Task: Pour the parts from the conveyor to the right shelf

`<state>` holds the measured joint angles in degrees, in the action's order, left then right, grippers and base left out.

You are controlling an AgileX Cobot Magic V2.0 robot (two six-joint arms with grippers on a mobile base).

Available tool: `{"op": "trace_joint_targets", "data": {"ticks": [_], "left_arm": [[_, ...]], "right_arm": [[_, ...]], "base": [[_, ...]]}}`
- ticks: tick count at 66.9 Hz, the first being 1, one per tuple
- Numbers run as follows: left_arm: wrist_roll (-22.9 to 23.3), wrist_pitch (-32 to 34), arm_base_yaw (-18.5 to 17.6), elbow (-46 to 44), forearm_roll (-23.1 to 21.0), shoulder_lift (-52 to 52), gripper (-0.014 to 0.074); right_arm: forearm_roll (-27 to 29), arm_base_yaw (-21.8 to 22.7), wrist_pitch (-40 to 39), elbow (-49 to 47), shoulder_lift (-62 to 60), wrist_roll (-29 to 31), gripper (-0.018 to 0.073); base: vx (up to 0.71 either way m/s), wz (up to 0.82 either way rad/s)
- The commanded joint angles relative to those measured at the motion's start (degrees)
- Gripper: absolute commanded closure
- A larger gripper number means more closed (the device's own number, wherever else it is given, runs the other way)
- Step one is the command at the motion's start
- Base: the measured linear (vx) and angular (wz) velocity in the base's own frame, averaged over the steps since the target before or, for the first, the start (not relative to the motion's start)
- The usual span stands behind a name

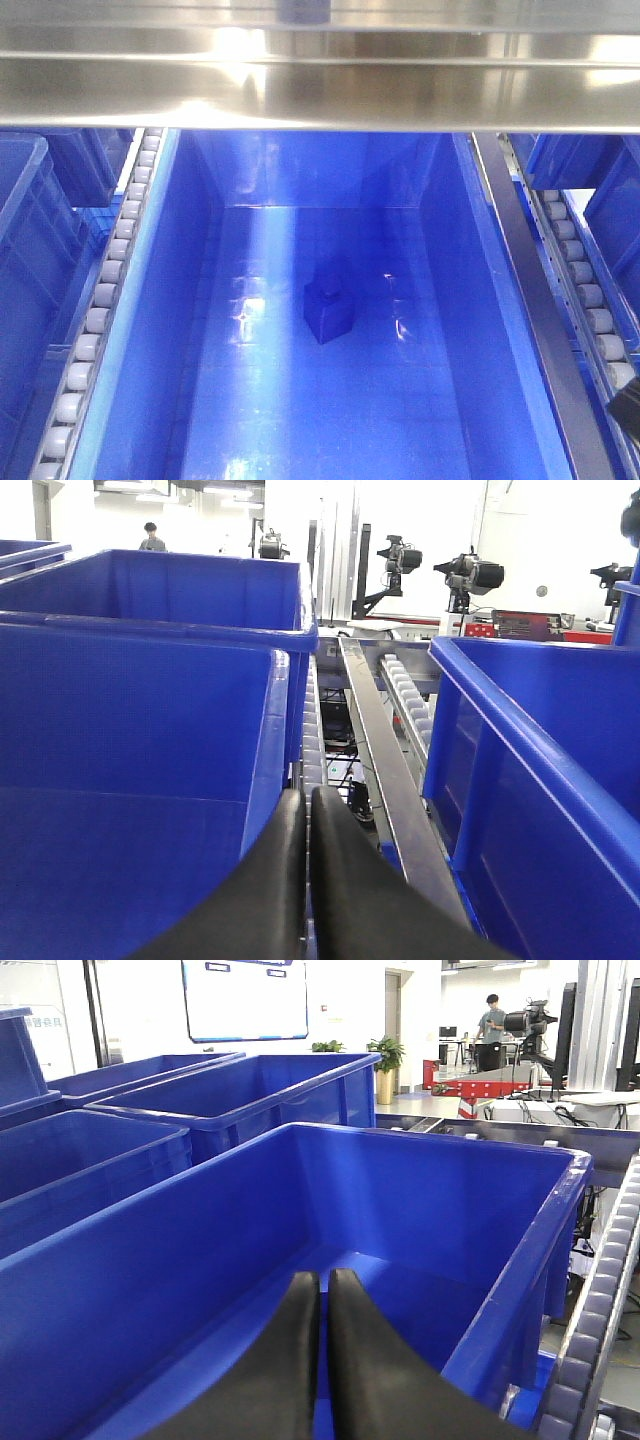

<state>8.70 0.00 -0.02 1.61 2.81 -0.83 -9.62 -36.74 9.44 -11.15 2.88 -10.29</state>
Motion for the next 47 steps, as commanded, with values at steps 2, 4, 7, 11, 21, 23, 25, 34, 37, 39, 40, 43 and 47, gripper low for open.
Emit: {"op": "trace_joint_targets", "data": {"ticks": [2,4,7,11,21,23,25,34,37,39,40,43,47], "left_arm": [[0.4,4.5,-0.1,1.5,-0.5,-0.5,0.0603],[0.4,4.5,-0.1,1.5,-0.5,-0.5,0.0603],[0.4,4.5,-0.1,1.5,-0.5,-0.5,0.0603],[0.4,4.5,-0.1,1.5,-0.5,-0.5,0.0603],[0.4,4.5,-0.1,1.5,-0.5,-0.5,0.0603],[0.4,4.5,-0.1,1.5,-0.5,-0.5,0.0603],[0.4,4.5,-0.1,1.5,-0.5,-0.5,0.0603],[0.4,4.5,-0.1,1.5,-0.5,-0.5,0.0603],[0.4,4.5,-0.1,1.5,-0.5,-0.5,0.0603],[0.4,4.5,-0.1,1.5,-0.5,-0.5,0.0603],[0.4,4.5,-0.1,1.5,-0.5,-0.5,0.0603],[0.4,4.5,-0.1,1.5,-0.5,-0.5,0.0603],[0.4,4.5,-0.1,1.5,-0.5,-0.5,0.0603]], "right_arm": [[-0.3,0.0,-3.9,-1.5,0.6,0.4,0.0568],[-0.3,0.0,-3.9,-1.5,0.6,0.4,0.0568],[-0.3,0.0,-3.9,-1.5,0.6,0.4,0.0568],[-0.3,0.0,-3.9,-1.5,0.6,0.4,0.0568],[-0.3,0.0,-3.9,-1.5,0.6,0.4,0.0568],[-0.3,0.0,-3.9,-1.5,0.6,0.4,0.0568],[-0.4,0.0,-3.9,-1.5,0.6,0.5,0.0568],[-0.4,0.1,-4.1,-1.0,0.6,0.5,0.0568],[-0.4,0.4,-4.1,-0.8,0.6,1.1,0.0568],[-0.2,1.0,-4.0,-0.8,0.6,1.8,0.0568],[0.3,1.7,-3.9,-0.8,0.6,2.2,0.0568],[1.3,3.4,-3.9,-0.8,0.6,3.0,0.0568],[2.4,7.4,-3.9,-0.8,0.6,4.5,0.0568]], "base": [[0.00,0.00],[0.00,0.00],[0.00,0.00],[0.00,0.00],[0.00,0.00],[0.00,0.00],[0.00,0.00],[0.00,0.00],[0.00,0.00],[0.00,0.00],[0.00,0.00],[0.00,0.00],[0.00,0.00]]}}
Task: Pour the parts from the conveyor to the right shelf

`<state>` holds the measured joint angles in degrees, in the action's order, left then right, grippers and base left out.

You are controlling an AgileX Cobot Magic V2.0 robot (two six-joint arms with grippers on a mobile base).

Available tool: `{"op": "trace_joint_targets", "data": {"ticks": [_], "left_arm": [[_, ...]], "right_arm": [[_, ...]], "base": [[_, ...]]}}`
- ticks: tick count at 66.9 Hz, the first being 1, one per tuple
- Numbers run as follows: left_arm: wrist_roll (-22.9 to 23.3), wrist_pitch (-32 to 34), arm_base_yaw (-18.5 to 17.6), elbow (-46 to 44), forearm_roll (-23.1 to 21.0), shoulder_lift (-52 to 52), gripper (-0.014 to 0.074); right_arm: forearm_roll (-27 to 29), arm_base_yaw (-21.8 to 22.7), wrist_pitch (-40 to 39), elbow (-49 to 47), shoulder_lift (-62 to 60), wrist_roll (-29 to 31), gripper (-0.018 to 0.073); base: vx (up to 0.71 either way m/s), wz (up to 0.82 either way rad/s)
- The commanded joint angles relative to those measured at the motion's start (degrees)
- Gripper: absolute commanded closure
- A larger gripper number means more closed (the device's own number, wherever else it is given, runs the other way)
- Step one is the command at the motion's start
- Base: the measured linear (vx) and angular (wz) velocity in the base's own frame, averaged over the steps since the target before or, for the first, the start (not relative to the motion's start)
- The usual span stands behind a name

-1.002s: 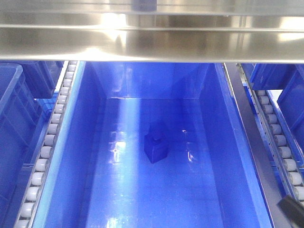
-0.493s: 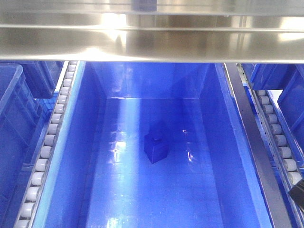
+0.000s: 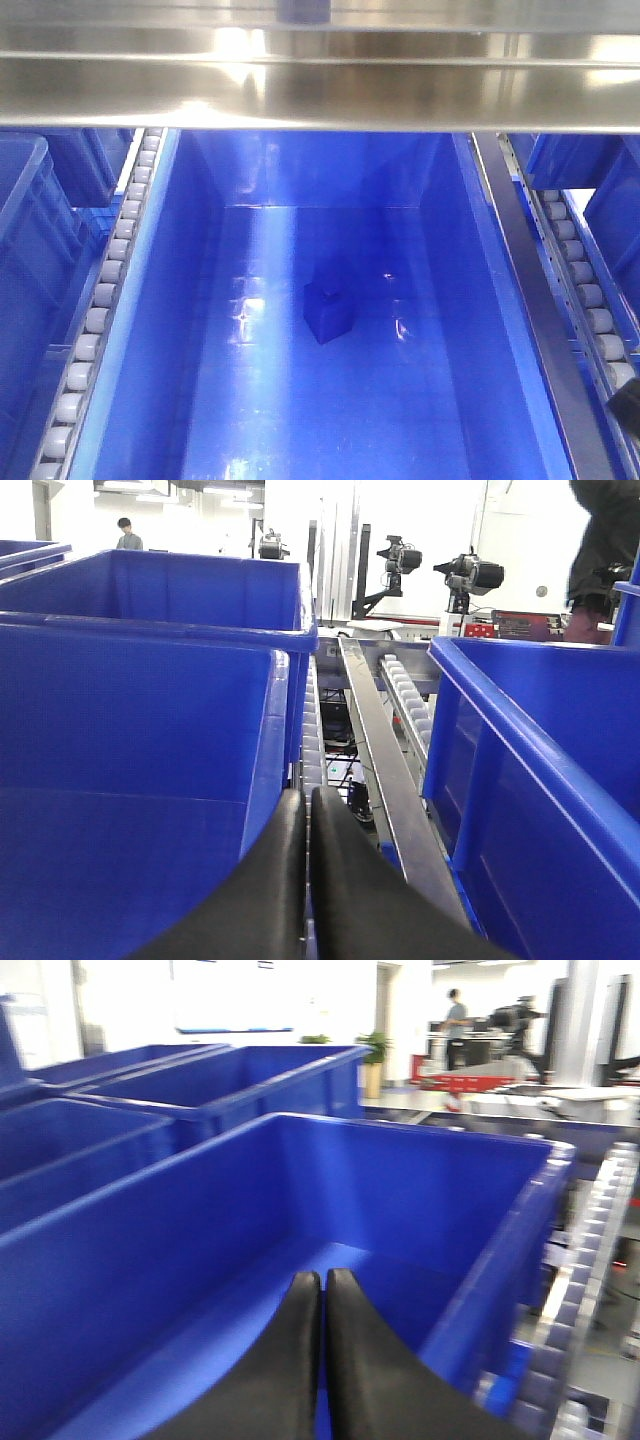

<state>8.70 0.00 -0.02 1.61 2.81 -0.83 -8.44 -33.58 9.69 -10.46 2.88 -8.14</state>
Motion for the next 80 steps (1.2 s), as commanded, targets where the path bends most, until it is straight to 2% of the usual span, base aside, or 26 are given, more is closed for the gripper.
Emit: {"op": "trace_joint_targets", "data": {"ticks": [1,14,21,29,35,42,51,61,74,80], "left_arm": [[0.4,4.5,-0.1,1.5,-0.5,-0.5,0.0603],[0.4,4.5,-0.1,1.5,-0.5,-0.5,0.0603],[0.4,4.5,-0.1,1.5,-0.5,-0.5,0.0603],[0.4,4.5,-0.1,1.5,-0.5,-0.5,0.0603],[0.4,4.5,-0.1,1.5,-0.5,-0.5,0.0603],[0.4,4.5,-0.1,1.5,-0.5,-0.5,0.0603],[0.4,4.5,-0.1,1.5,-0.5,-0.5,0.0603],[0.4,4.5,-0.1,1.5,-0.5,-0.5,0.0603],[0.4,4.5,-0.1,1.5,-0.5,-0.5,0.0603],[0.4,4.5,-0.1,1.5,-0.5,-0.5,0.0603]], "right_arm": [[1.6,5.1,-4.1,-1.5,0.6,2.8,0.0568],[6.2,19.5,-4.1,-1.3,0.6,8.6,0.0568],[9.4,26.8,-6.6,1.7,0.6,12.3,0.0568],[10.2,33.9,-9.7,6.2,0.1,11.5,0.0568],[9.4,37.1,-11.0,9.1,-0.9,10.5,0.0568],[7.7,39.0,-11.1,12.4,-2.6,10.3,0.0568],[5.6,38.9,-10.5,13.2,-4.0,10.2,0.0568],[5.6,38.9,-11.3,13.2,-4.0,10.2,0.0568],[5.5,36.1,-12.3,13.2,-4.0,10.2,0.0568],[5.8,36.3,-12.4,13.2,-4.0,9.4,0.0568]], "base": [[0.00,0.00],[0.00,0.00],[0.00,0.00],[0.00,0.00],[0.00,0.00],[0.00,0.00],[0.00,0.00],[0.00,0.00],[0.00,0.00],[0.00,0.00]]}}
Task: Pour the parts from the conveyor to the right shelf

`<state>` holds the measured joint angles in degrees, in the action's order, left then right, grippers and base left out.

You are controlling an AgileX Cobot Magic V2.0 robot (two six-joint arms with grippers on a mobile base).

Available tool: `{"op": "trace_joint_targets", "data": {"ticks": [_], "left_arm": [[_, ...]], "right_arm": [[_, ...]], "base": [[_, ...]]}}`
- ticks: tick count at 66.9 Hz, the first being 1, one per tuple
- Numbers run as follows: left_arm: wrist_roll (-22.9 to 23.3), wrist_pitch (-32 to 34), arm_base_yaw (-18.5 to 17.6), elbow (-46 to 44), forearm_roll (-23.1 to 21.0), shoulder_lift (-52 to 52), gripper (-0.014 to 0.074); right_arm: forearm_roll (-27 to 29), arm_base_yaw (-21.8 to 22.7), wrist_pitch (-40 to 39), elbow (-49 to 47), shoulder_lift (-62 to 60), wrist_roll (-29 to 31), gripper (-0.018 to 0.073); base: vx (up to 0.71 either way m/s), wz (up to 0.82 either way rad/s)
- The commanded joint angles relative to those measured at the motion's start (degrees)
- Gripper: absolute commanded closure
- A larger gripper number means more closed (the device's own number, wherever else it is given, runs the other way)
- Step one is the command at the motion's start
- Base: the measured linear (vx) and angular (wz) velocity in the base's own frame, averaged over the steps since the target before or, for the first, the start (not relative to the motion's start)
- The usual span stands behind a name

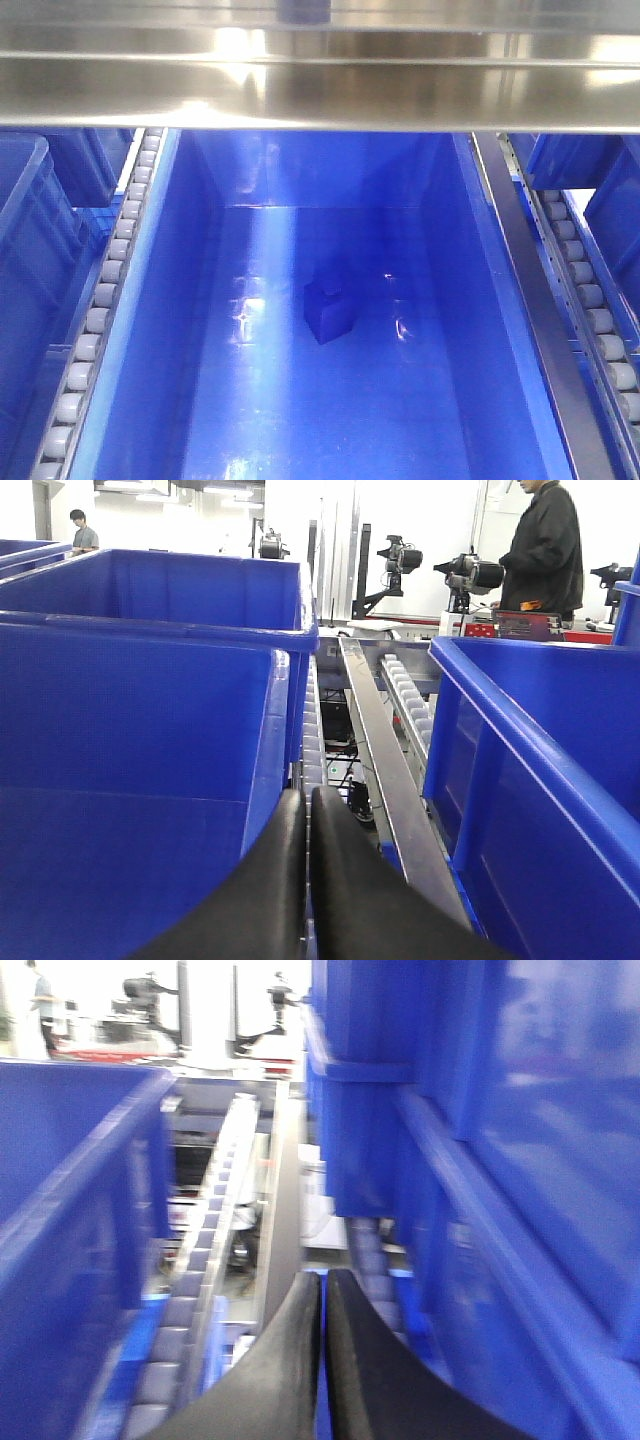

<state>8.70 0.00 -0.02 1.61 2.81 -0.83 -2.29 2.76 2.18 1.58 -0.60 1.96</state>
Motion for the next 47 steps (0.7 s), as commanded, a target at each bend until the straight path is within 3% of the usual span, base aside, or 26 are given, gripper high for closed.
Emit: {"op": "trace_joint_targets", "data": {"ticks": [1,47], "left_arm": [[0.4,4.5,-0.1,1.5,-0.5,-0.5,0.0603],[0.4,4.5,-0.1,1.5,-0.5,-0.5,0.0603]], "right_arm": [[-0.3,0.0,-4.9,1.1,-0.5,-1.0,0.0568],[-0.3,0.0,-4.5,1.1,-0.5,-2.0,0.0568]], "base": [[0.00,0.00],[0.00,0.00]]}}
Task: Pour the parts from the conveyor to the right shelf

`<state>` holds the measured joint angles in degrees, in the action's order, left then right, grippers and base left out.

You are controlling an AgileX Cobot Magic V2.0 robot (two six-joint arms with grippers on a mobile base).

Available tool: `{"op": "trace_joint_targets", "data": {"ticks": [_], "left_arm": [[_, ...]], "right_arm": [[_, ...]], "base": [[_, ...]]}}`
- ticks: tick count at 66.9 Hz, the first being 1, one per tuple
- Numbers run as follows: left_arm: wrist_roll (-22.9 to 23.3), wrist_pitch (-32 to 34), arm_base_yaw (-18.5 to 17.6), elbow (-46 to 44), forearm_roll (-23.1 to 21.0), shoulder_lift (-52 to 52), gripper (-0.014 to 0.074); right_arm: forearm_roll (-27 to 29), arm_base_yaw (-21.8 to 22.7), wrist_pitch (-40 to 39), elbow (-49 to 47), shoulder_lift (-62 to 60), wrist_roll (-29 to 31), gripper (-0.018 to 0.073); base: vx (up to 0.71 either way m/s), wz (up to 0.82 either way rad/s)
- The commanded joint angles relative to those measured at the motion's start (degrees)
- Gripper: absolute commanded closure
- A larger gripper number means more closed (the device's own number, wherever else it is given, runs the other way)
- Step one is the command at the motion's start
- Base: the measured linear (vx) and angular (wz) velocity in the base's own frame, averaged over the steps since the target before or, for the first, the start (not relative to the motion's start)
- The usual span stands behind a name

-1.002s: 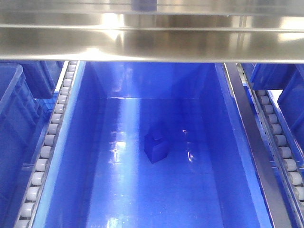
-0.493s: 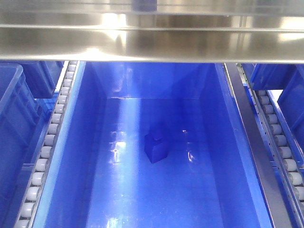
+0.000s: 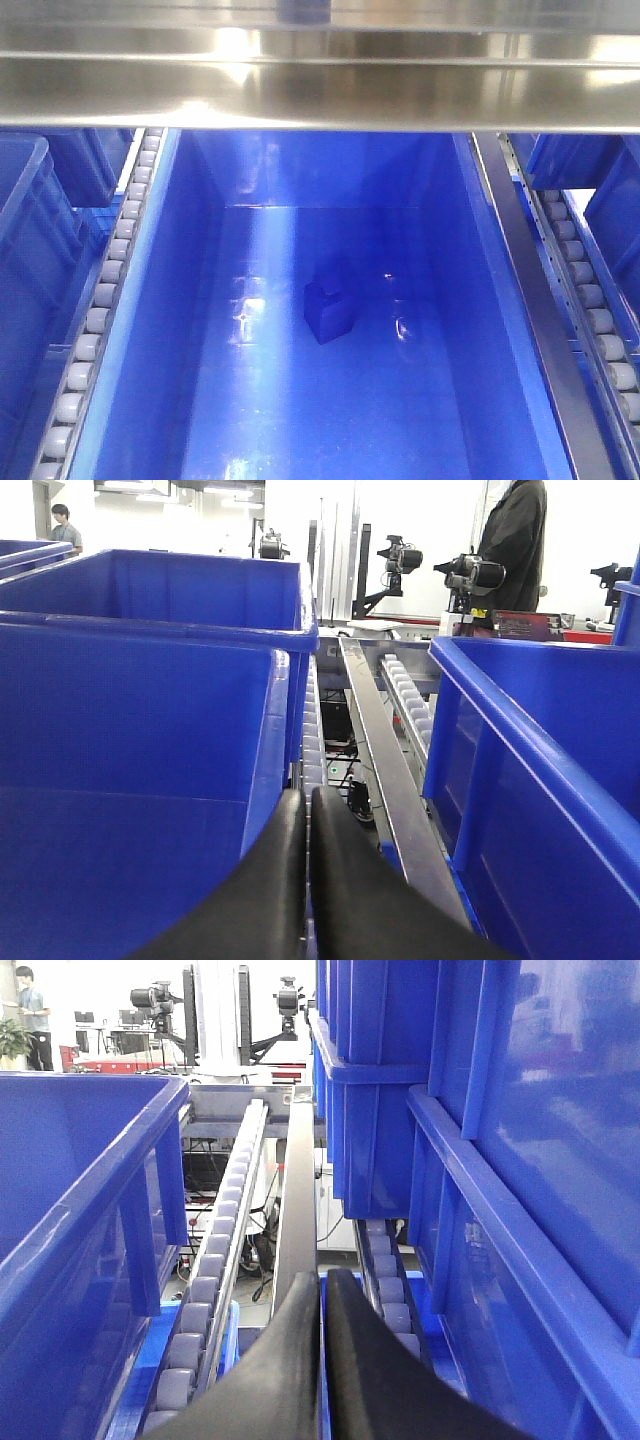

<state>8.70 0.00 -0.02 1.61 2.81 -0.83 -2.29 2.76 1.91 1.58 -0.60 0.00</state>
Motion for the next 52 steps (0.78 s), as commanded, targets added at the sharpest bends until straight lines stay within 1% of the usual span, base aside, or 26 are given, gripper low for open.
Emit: {"op": "trace_joint_targets", "data": {"ticks": [1,52], "left_arm": [[0.4,4.5,-0.1,1.5,-0.5,-0.5,0.0603],[0.4,4.5,-0.1,1.5,-0.5,-0.5,0.0603]], "right_arm": [[-0.3,0.0,-4.2,1.1,-0.5,0.0,0.0568],[-0.3,0.0,-4.2,1.1,-0.5,0.0,0.0568]], "base": [[0.00,0.00],[0.00,0.00]]}}
